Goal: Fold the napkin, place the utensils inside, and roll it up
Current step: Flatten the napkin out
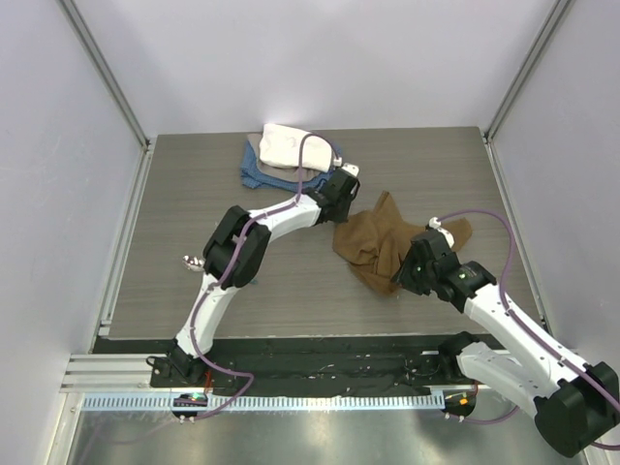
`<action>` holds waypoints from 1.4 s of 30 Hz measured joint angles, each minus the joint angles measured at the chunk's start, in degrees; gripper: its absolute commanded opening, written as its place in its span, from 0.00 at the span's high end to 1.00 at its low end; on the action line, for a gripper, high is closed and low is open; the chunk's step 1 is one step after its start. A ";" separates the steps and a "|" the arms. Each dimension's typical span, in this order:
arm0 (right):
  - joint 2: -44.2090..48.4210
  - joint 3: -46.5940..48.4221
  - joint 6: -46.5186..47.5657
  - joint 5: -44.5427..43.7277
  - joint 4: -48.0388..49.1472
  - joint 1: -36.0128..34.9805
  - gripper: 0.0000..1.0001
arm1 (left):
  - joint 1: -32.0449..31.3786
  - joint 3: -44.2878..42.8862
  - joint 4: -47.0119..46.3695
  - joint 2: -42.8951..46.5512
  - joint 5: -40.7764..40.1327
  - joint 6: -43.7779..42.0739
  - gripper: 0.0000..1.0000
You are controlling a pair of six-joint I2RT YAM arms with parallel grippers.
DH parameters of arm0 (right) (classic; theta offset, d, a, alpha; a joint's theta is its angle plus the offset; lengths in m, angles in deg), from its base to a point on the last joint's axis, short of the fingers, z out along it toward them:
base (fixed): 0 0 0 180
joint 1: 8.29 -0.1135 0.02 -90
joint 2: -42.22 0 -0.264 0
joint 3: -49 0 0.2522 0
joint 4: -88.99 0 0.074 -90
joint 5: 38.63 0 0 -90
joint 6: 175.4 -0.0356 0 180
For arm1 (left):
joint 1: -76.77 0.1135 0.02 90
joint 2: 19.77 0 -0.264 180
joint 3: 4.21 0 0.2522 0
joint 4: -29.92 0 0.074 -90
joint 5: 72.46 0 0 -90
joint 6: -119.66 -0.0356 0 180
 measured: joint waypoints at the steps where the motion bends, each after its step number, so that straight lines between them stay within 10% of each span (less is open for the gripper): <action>1: 0.13 0.00 0.13 0.13 0.09 0.00 0.80 | -0.20 -0.13 0.02 -0.09 -0.44 -0.07 1.00; 4: 1.05 -0.02 0.81 0.83 0.52 0.00 0.99 | -0.44 -0.17 -0.07 -0.13 -0.98 -0.13 1.00; 12: 2.03 3.37 5.09 -0.04 1.14 0.00 0.99 | 2.29 11.96 -4.74 8.13 3.30 4.48 1.00; 27: -7.30 38.10 23.26 -14.73 2.23 3.48 0.99 | 24.35 31.34 -11.65 57.02 7.17 10.03 1.00; 42: -13.09 41.31 29.62 -12.17 4.39 18.99 0.99 | 37.00 37.68 -4.55 69.55 9.03 12.15 1.00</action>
